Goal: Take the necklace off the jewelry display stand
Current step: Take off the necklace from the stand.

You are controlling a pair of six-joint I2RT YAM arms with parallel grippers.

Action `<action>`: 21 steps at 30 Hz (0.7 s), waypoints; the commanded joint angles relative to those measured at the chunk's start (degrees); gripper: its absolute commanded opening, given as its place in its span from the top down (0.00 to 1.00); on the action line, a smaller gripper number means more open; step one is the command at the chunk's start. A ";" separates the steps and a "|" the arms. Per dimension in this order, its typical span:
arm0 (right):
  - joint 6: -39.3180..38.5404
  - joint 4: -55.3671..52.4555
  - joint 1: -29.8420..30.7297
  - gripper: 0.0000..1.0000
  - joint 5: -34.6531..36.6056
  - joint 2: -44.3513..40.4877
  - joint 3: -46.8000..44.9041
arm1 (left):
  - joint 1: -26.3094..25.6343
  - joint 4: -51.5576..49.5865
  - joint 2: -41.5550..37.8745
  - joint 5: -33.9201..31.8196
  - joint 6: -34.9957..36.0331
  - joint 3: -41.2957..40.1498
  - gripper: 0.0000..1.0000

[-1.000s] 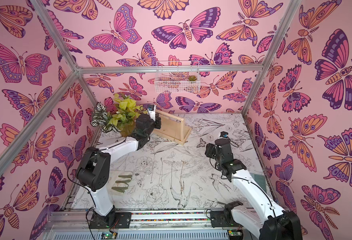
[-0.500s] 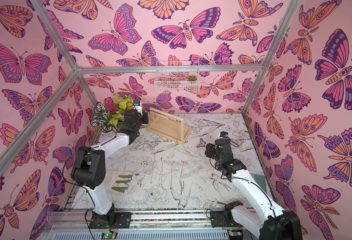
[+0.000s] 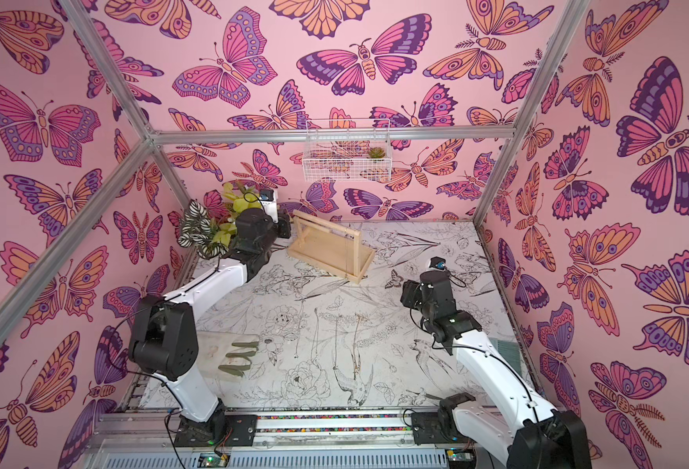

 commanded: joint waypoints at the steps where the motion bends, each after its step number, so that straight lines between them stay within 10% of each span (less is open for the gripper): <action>1: -0.35 -0.21 -0.38 0.39 0.37 0.02 0.28 | -2.27 -2.32 -4.97 6.76 -1.59 -3.53 1.00; 21: -1.22 -9.57 -0.47 0.39 3.99 -7.15 1.29 | -26.47 -8.54 -27.94 18.54 -11.16 -22.20 1.00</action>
